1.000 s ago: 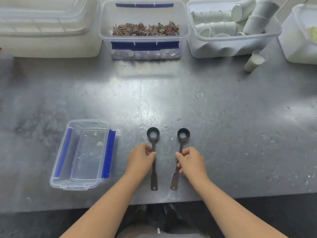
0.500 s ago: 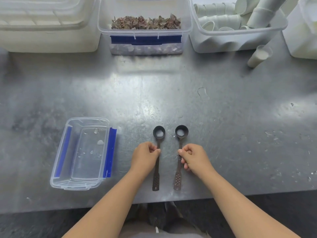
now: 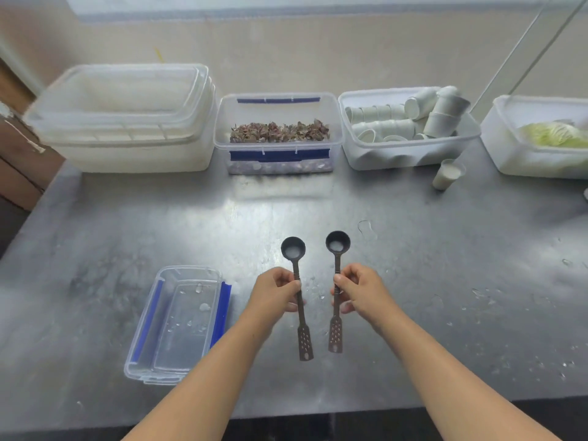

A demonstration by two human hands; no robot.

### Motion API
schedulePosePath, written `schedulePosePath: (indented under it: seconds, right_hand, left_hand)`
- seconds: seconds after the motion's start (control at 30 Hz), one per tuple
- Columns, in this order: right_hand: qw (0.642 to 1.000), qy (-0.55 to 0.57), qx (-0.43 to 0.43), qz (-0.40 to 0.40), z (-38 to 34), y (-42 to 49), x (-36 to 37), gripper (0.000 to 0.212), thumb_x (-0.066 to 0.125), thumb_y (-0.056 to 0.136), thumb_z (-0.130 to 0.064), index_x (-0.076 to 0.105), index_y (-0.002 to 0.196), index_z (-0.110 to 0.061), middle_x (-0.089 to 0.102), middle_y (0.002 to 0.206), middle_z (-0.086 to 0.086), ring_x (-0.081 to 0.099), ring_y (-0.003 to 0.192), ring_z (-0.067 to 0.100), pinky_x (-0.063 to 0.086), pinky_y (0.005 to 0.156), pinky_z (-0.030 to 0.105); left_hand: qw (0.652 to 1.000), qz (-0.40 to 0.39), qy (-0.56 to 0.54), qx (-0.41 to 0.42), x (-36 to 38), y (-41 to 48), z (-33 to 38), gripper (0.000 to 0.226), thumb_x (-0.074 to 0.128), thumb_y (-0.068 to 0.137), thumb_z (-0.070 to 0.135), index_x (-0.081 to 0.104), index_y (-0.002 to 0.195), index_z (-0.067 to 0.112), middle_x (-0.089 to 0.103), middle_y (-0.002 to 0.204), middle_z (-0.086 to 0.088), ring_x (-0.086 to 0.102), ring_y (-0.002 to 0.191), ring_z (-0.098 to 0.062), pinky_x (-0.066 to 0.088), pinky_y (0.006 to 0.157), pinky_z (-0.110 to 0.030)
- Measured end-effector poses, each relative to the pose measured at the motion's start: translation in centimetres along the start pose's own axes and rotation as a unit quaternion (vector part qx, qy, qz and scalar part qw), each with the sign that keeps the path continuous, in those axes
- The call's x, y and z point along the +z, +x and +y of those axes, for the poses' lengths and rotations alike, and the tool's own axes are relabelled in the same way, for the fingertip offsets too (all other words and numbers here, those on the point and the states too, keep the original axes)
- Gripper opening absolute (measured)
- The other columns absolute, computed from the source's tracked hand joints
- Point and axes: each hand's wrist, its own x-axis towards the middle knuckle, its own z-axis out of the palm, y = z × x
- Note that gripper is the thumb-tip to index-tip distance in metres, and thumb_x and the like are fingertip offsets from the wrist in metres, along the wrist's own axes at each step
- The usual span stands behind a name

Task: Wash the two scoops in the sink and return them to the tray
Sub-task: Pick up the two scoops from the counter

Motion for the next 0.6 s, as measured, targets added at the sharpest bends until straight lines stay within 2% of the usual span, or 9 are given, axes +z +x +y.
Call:
schedulePosePath:
  seconds: [0.1,0.3,0.6]
  right_hand:
    - [0.999,0.005,-0.035,0.006,-3.8,-0.5,-0.4,0.013,0.055,0.097,-0.014,0.057,0.085,-0.010,0.069,0.070,0.005,0.070,0.060,0.018,0.052,0.047,0.025]
    - [0.997,0.054,-0.059,-0.010,-10.3,-1.7,-0.1,0.010,0.057,0.095,-0.008,0.057,0.086,-0.010,0.066,0.073,0.009,0.066,0.056,0.019,0.050,0.044,0.027]
    - [0.992,0.053,-0.093,-0.059,-14.7,-3.0,3.3,0.005,0.057,0.093,-0.006,0.060,0.090,-0.008,0.068,0.078,0.012,0.068,0.061,0.021,0.055,0.049,0.030]
  left_hand:
    - [0.999,-0.005,-0.031,0.023,-0.9,-0.5,3.1,0.006,0.058,0.088,0.002,0.059,0.083,0.005,0.061,0.076,-0.011,0.071,0.061,-0.024,0.058,0.057,-0.034]
    - [0.994,-0.018,-0.066,0.080,-3.3,-2.0,8.3,0.004,0.058,0.089,0.000,0.060,0.089,0.004,0.059,0.078,-0.010,0.067,0.057,-0.022,0.051,0.045,-0.028]
    - [0.986,0.043,-0.086,0.133,-8.6,-3.9,9.8,0.011,0.059,0.086,0.001,0.062,0.097,0.004,0.062,0.084,-0.010,0.067,0.060,-0.020,0.054,0.052,-0.032]
